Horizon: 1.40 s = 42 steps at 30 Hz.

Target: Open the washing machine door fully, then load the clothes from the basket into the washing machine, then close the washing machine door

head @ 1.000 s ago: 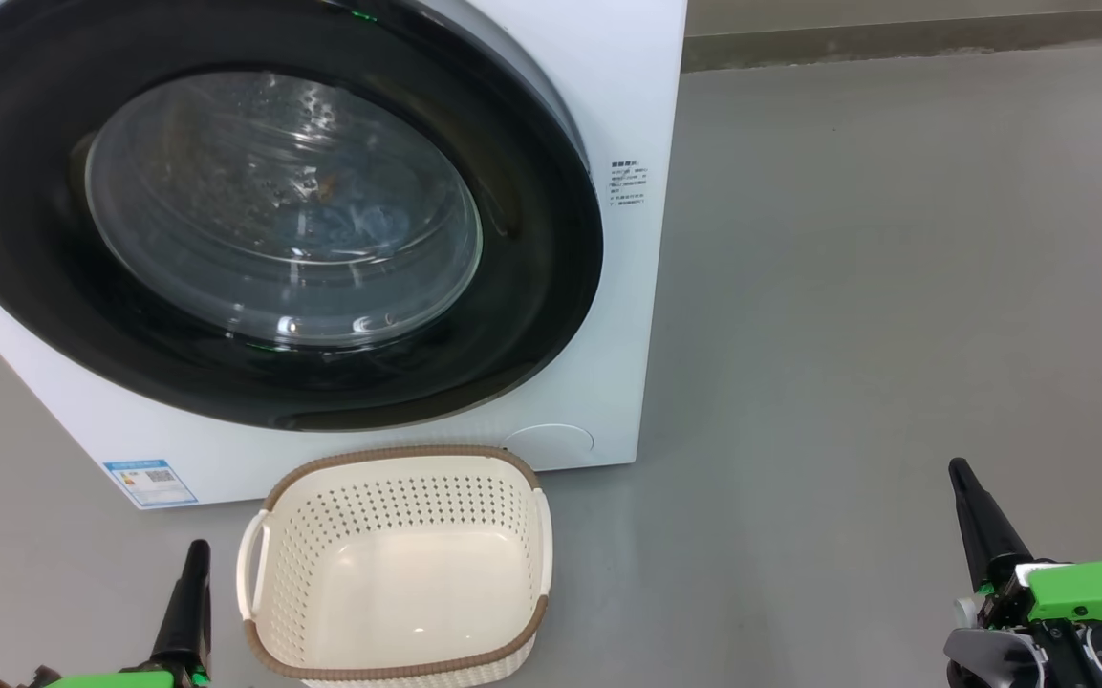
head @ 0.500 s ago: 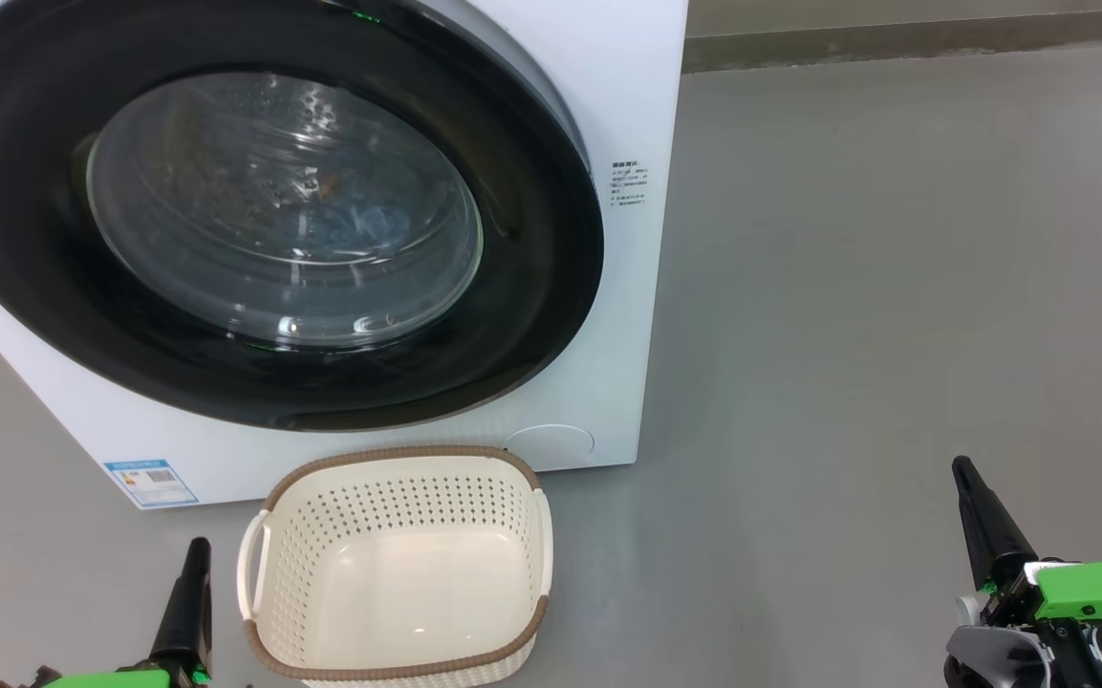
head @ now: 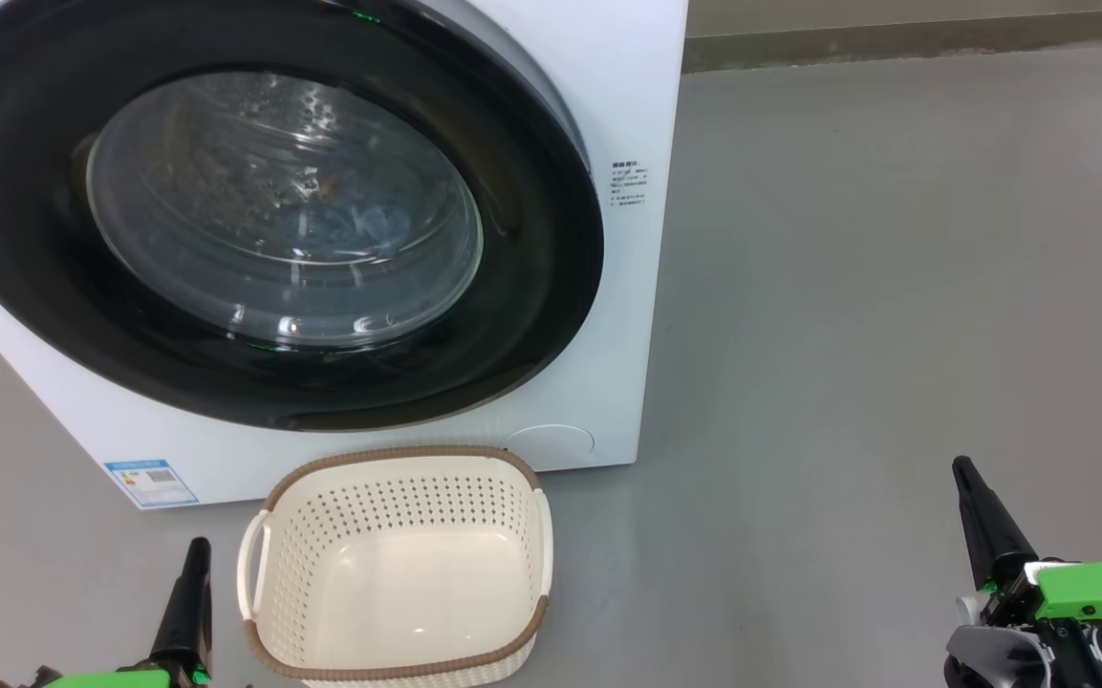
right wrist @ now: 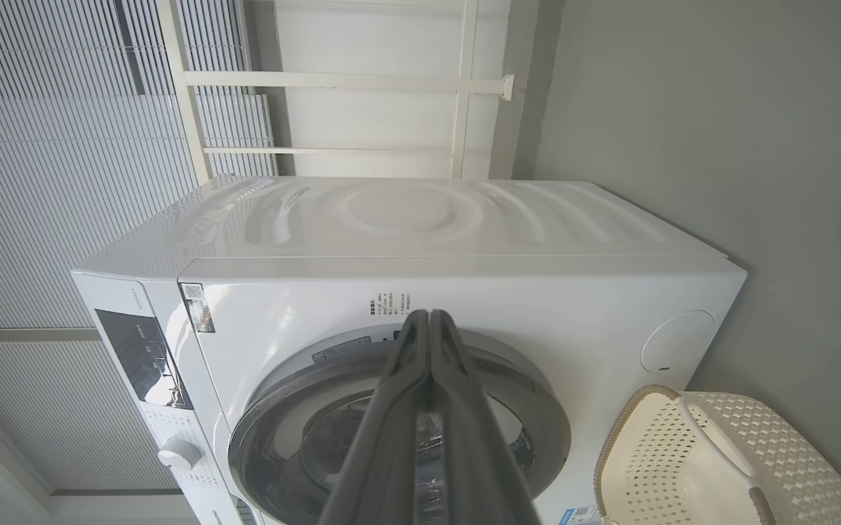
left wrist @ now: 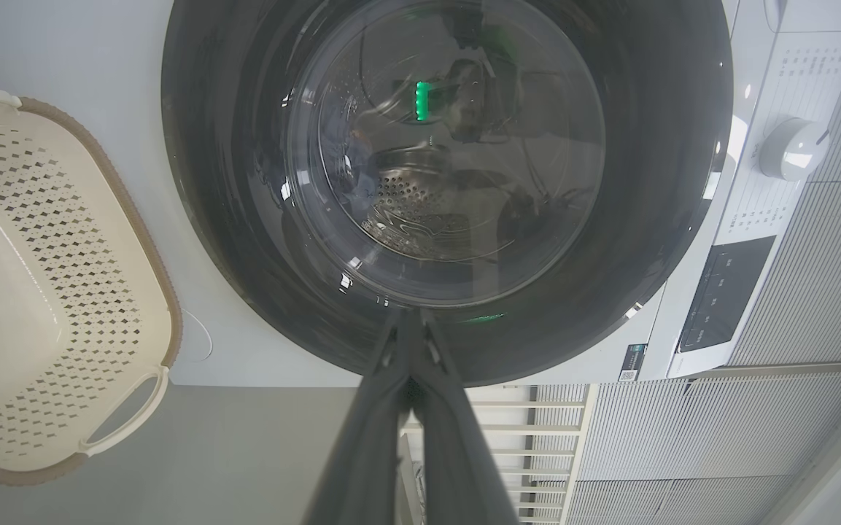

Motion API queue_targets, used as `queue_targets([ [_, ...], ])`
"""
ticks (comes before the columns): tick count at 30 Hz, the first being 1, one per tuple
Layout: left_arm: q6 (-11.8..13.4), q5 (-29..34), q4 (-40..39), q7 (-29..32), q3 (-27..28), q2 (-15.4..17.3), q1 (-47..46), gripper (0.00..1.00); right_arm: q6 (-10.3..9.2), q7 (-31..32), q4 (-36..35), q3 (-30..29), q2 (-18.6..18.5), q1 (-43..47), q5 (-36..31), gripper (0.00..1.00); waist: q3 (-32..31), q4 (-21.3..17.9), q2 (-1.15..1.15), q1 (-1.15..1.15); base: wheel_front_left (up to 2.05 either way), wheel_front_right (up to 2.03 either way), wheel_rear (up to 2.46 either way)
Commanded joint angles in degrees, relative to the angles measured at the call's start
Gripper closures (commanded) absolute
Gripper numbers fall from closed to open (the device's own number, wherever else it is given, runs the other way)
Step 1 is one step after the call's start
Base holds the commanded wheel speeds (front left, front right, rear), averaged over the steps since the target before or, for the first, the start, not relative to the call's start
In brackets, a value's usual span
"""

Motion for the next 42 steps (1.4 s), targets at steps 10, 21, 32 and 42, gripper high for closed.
queue_targets([
  [10,0.02,-0.46,-1.81,0.36,1.86,0.50,-2.44,1.00,0.10,0.35,-1.71,1.02,-0.48,-2.00,0.02,1.00,0.00,0.00,0.00,0.00,0.00,0.00,0.00],
  [21,0.02,-0.46,-1.81,0.36,1.85,0.50,-2.44,1.00,0.10,0.37,-1.71,0.99,-0.46,-2.00,0.00,1.00,0.00,0.00,0.00,0.00,0.00,0.00,0.00],
  [32,0.02,-0.46,-1.81,0.36,1.85,0.50,-2.44,1.00,0.10,0.39,-1.71,0.97,-0.45,-2.00,-0.02,1.00,0.00,0.00,0.00,0.00,0.00,0.00,0.00],
  [42,0.02,-0.47,-1.81,0.35,1.85,0.50,-2.44,1.00,0.10,0.40,-1.71,0.96,-0.44,-2.00,-0.03,1.00,0.00,0.00,0.00,0.00,0.00,0.00,0.00],
])
